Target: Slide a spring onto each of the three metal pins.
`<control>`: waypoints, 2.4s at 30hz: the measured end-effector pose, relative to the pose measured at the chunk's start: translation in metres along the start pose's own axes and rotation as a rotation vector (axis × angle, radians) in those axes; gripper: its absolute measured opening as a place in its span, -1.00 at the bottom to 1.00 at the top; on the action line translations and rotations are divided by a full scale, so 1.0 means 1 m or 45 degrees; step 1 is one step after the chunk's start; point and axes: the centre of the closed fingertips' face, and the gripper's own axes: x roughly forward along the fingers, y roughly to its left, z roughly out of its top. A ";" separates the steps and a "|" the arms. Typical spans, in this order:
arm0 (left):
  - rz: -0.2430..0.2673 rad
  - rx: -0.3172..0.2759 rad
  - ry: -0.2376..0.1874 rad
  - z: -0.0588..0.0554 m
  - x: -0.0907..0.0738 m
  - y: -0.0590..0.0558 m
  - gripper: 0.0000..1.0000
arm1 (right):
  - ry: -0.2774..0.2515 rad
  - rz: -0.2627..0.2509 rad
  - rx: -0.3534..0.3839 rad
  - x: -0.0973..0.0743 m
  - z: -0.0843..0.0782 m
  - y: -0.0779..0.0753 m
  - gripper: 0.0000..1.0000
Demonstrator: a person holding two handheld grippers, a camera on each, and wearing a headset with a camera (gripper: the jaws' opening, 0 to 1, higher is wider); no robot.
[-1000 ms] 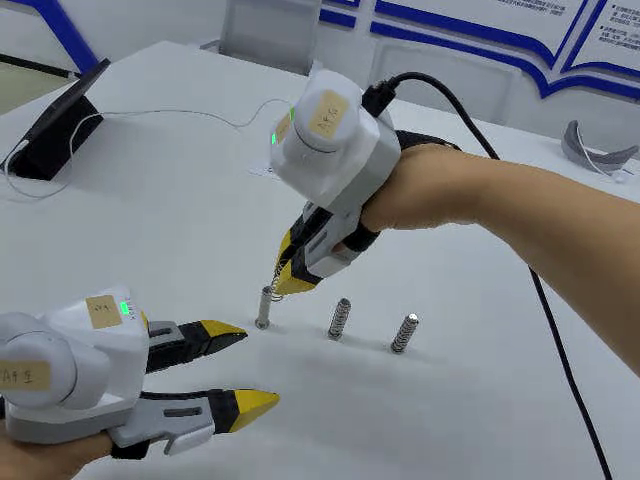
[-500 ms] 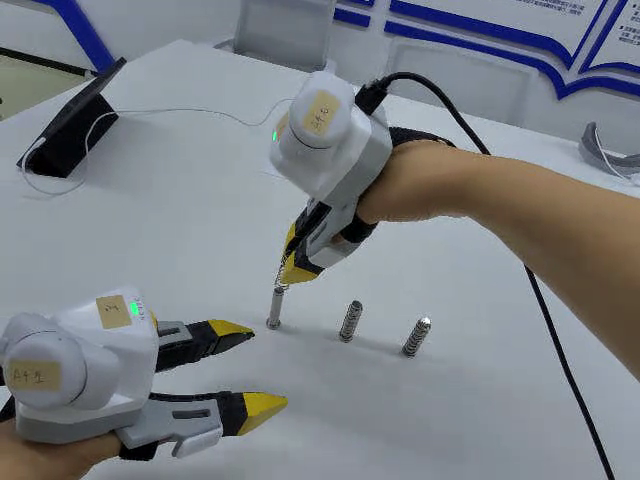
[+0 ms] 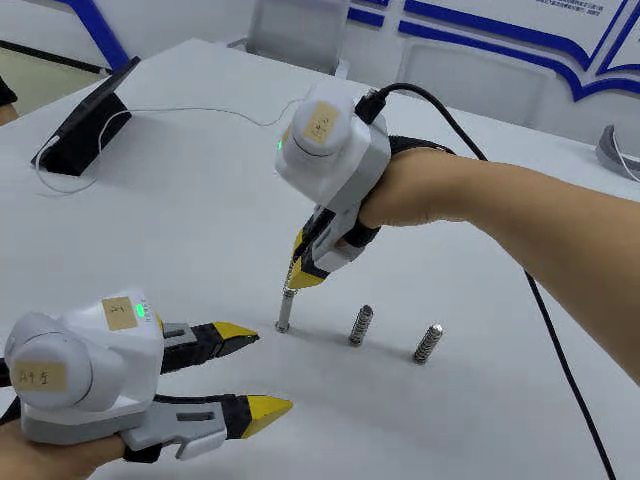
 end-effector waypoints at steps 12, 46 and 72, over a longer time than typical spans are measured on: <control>-0.001 -0.005 -0.001 -0.001 0.000 0.001 -0.11 | 0.045 0.022 0.004 0.012 -0.005 0.003 -0.75; -0.007 -0.021 0.011 -0.005 0.003 0.001 -0.12 | 0.090 0.062 0.057 0.049 -0.020 0.005 -0.75; 0.004 -0.028 0.012 -0.006 0.002 0.005 -0.11 | 0.091 0.062 0.070 0.055 -0.024 0.006 -0.70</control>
